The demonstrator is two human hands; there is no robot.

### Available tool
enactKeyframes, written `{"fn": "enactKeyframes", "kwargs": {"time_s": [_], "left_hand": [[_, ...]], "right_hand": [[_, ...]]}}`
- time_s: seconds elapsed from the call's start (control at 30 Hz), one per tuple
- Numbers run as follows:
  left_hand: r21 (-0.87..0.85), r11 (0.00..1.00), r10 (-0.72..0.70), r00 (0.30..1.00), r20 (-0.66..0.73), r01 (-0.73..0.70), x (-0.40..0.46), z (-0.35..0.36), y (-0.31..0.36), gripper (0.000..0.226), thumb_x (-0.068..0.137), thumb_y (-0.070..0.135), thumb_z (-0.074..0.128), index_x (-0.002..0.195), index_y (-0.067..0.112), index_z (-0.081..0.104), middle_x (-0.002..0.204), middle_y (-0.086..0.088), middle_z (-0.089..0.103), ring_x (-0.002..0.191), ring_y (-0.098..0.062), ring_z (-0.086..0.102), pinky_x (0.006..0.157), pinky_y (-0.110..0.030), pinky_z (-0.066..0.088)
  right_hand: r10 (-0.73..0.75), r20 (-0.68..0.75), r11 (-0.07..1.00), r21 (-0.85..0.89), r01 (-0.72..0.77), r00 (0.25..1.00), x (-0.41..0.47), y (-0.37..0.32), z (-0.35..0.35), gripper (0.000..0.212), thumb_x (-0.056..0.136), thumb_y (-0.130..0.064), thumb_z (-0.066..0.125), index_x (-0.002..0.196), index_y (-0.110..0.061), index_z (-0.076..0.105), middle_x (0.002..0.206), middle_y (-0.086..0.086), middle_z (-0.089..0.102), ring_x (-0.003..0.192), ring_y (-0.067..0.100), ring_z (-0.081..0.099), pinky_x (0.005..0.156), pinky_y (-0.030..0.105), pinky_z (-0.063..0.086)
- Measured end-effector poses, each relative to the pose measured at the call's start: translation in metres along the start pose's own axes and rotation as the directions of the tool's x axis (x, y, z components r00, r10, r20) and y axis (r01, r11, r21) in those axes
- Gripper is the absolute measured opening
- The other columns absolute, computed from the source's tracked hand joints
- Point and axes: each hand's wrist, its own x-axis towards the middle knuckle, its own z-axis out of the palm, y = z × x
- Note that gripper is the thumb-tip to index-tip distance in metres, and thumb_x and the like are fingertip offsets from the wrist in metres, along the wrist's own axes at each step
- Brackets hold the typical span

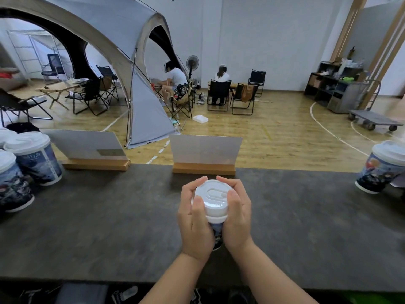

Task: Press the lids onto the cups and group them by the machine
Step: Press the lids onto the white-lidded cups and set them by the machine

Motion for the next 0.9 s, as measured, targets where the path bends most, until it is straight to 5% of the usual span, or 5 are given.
{"fn": "enactKeyframes", "kwargs": {"time_s": [0.07,0.13,0.3,0.4,0.9], "left_hand": [[0.081,0.995,0.050,0.999,-0.009,-0.049,0.003,-0.004,0.001,0.033,0.092,0.036,0.038,0.111,0.026,0.063,0.110,-0.002,0.065,0.103,-0.027,0.064,0.085,-0.046,0.055],[0.205,0.972,0.122,0.993,-0.006,-0.118,0.007,-0.008,0.003,0.031,0.092,0.034,0.038,0.108,0.028,0.064,0.118,-0.001,0.057,0.115,-0.022,0.056,0.096,-0.032,0.048],[0.149,0.989,0.009,1.000,-0.025,-0.005,0.007,-0.013,0.008,0.023,0.096,0.030,0.044,0.103,0.025,0.065,0.097,0.009,0.069,0.094,-0.014,0.067,0.074,-0.029,0.054],[0.094,0.994,-0.059,0.997,-0.059,0.064,-0.002,-0.010,0.009,0.038,0.097,0.048,0.038,0.111,0.026,0.066,0.106,0.004,0.071,0.102,-0.017,0.067,0.084,-0.041,0.056],[0.094,0.989,0.130,0.983,-0.129,-0.118,-0.010,0.005,-0.015,0.039,0.089,0.036,0.034,0.118,0.021,0.055,0.108,0.004,0.066,0.096,-0.020,0.066,0.076,-0.035,0.054]], "right_hand": [[0.007,-0.004,1.000,-0.011,-0.007,1.000,0.000,-0.002,0.001,0.043,0.080,-0.042,0.049,0.104,-0.009,0.060,0.095,0.019,0.066,0.082,0.029,0.066,0.064,0.035,0.055],[0.015,-0.007,0.999,-0.028,-0.015,1.000,0.000,-0.003,0.001,0.041,0.082,-0.042,0.049,0.104,-0.010,0.061,0.098,0.020,0.066,0.086,0.029,0.066,0.069,0.038,0.055],[0.043,-0.043,0.997,-0.060,-0.045,0.998,-0.001,-0.005,-0.009,0.027,0.089,-0.031,0.043,0.097,-0.014,0.062,0.093,0.009,0.070,0.089,0.026,0.069,0.072,0.041,0.058],[0.036,-0.033,0.998,-0.057,-0.037,0.999,-0.006,-0.003,-0.010,0.025,0.089,-0.032,0.044,0.100,-0.015,0.058,0.095,0.011,0.067,0.089,0.029,0.067,0.071,0.040,0.056],[-0.103,-0.030,0.995,0.001,0.103,0.994,-0.008,0.017,-0.003,0.040,0.088,-0.038,0.034,0.104,-0.008,0.055,0.096,0.010,0.065,0.085,0.027,0.065,0.068,0.040,0.055]]}}
